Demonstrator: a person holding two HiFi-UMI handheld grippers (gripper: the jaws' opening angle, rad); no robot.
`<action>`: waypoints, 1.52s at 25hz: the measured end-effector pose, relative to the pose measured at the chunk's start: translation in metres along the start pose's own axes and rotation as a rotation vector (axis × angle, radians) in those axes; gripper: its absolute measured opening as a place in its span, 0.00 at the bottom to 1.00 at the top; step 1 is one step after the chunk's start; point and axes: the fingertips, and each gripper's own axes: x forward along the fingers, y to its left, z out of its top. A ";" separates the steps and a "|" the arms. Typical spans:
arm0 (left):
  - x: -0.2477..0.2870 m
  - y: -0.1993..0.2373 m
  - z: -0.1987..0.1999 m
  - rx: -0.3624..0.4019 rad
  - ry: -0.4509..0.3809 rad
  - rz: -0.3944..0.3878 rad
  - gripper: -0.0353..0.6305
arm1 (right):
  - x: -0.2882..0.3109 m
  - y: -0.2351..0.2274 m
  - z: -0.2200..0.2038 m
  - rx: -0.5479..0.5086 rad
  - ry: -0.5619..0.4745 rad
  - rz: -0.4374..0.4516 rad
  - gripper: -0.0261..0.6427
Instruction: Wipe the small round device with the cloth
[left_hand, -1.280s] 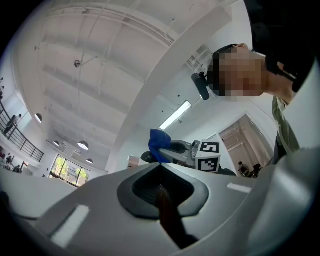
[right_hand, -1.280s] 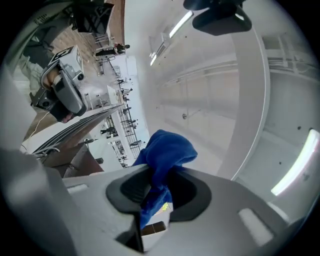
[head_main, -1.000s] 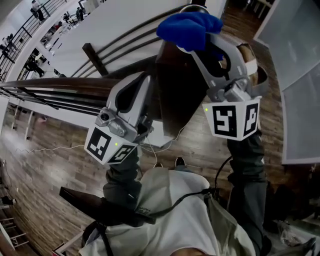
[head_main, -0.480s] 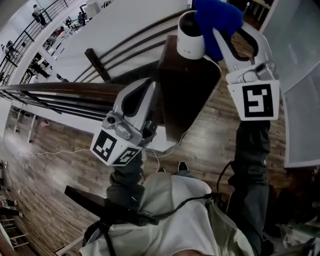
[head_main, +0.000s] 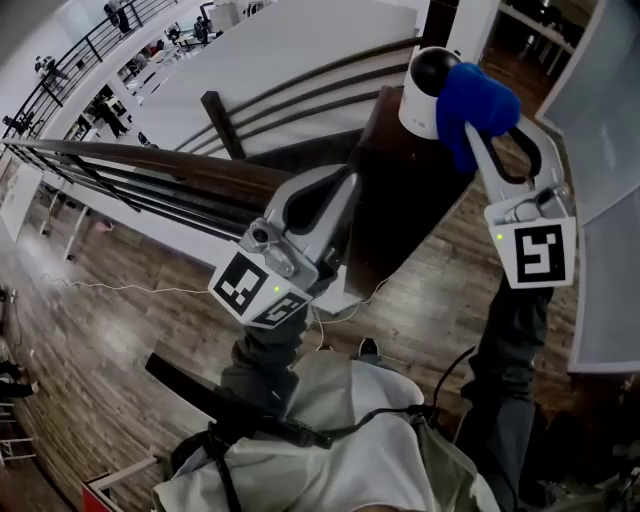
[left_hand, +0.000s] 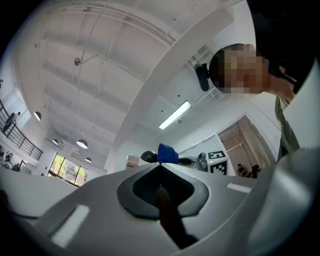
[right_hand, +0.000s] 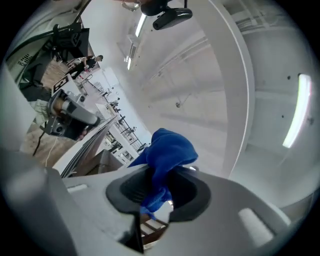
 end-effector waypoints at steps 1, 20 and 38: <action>0.000 -0.001 0.000 0.000 0.000 -0.002 0.06 | 0.002 -0.012 0.006 -0.014 0.003 -0.028 0.18; -0.010 0.003 -0.003 0.019 0.009 0.044 0.06 | 0.029 0.078 0.018 -0.530 0.095 0.130 0.18; -0.012 0.006 -0.003 0.015 0.021 0.042 0.06 | 0.034 0.073 0.021 -0.500 0.110 0.089 0.18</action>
